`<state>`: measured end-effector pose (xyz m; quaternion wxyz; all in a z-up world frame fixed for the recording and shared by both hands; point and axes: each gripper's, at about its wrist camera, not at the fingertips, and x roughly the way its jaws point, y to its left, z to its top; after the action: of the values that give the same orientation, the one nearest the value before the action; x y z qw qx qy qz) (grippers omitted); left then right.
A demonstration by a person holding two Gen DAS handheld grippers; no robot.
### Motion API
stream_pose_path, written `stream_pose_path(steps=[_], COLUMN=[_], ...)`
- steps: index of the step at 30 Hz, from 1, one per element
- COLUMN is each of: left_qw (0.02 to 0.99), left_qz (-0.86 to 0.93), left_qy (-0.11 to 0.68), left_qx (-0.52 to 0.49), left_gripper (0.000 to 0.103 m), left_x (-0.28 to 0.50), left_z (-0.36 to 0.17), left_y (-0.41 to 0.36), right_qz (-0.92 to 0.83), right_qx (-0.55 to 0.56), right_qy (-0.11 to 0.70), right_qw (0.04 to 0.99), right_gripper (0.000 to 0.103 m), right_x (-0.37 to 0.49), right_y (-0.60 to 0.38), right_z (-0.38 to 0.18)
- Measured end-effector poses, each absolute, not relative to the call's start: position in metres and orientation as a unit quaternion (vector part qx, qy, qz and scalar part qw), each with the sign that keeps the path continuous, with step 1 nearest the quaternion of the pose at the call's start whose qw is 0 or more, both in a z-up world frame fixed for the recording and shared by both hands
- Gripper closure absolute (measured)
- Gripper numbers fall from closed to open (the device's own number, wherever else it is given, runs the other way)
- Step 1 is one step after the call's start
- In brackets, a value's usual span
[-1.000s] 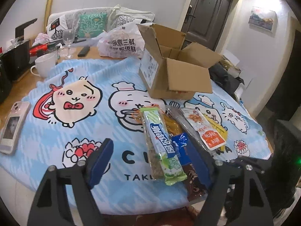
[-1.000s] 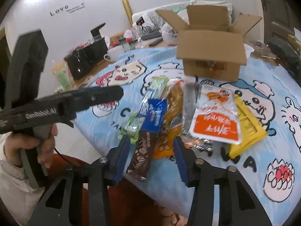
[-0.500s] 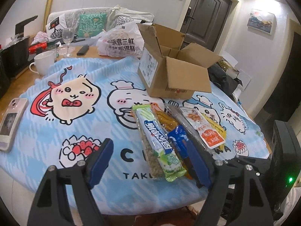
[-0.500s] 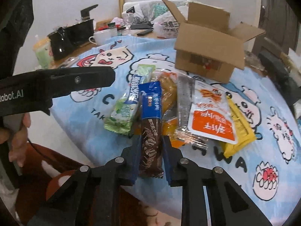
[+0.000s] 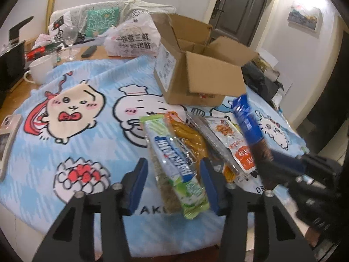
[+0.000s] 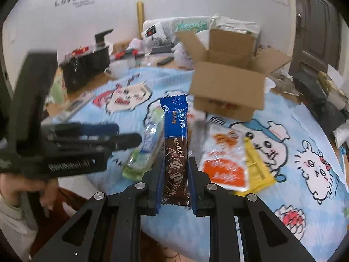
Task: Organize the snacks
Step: 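Grasp the chocolate bar with the right gripper while the left grasps the green bar, then carry both bars into the box and open both grippers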
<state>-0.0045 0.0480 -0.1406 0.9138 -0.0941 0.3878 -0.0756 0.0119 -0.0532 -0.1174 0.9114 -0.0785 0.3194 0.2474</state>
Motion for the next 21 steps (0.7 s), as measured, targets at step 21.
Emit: stream_pose_path(steps=[21], left_qw=[0.905], left_qz=[0.002], left_qy=[0.425], left_qx=[-0.018], left_gripper=[0.073], left_x=[0.035], left_z=[-0.159], left_y=[0.02], right_qz=[0.246], right_qx=[-0.034], right_qy=[0.326], right_qw=[0.912], right_gripper=[0.088], right_x=[0.036], right_y=[-0.096], right_z=[-0.121])
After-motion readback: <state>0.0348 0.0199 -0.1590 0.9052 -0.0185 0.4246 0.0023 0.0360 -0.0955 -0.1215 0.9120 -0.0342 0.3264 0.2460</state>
